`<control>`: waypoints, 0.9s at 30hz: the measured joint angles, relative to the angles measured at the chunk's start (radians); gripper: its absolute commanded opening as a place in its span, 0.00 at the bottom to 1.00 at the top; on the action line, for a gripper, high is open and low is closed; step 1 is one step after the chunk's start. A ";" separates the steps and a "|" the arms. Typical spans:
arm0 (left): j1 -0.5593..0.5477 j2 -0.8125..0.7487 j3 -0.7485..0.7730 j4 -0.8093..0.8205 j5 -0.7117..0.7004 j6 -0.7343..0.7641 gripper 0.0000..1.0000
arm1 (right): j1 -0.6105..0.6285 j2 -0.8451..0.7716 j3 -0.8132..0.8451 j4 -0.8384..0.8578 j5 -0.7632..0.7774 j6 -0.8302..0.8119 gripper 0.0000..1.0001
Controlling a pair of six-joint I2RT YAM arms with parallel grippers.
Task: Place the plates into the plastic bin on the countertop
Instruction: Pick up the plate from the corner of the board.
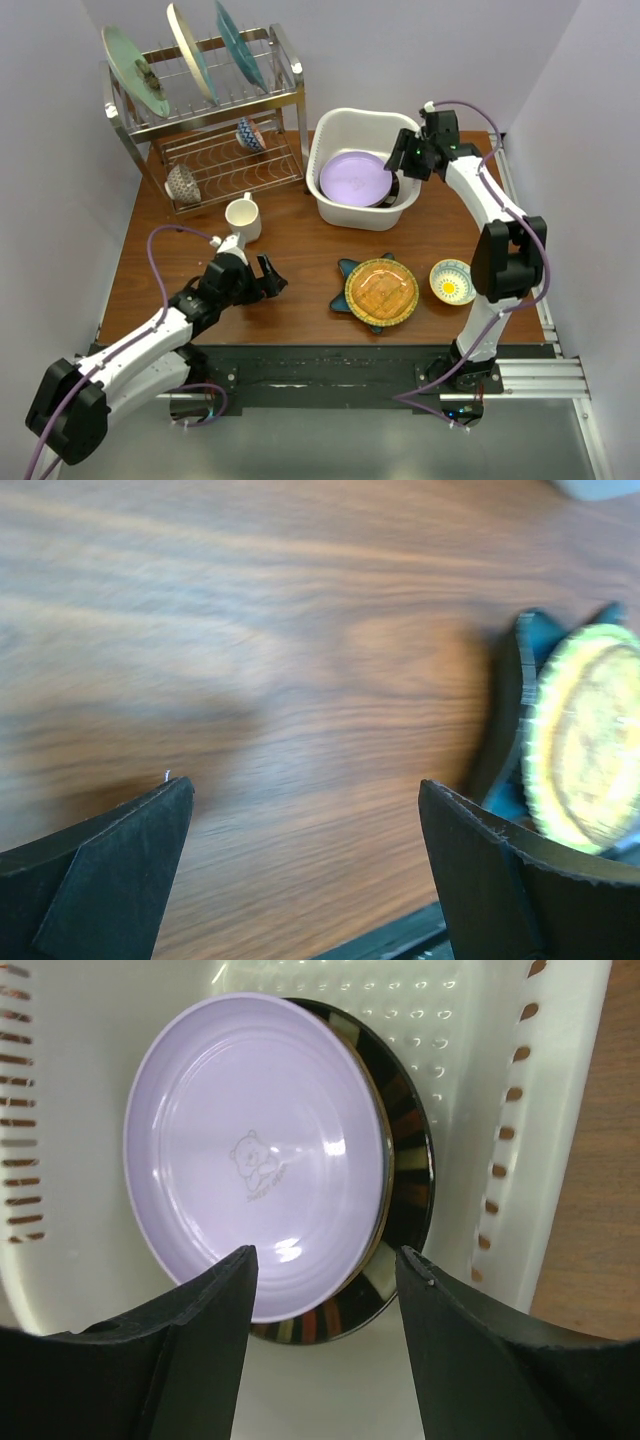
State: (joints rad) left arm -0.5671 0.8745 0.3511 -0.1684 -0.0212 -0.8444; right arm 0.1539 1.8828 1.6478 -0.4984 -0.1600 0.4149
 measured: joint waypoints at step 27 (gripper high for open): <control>-0.329 0.412 0.297 0.196 -0.011 0.018 0.68 | 0.089 -0.657 -0.625 0.006 0.008 -0.004 0.57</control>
State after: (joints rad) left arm -0.8963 1.2861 0.6479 0.0280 -0.0319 -0.8265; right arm 0.2432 1.2259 1.0229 -0.4919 -0.1520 0.4110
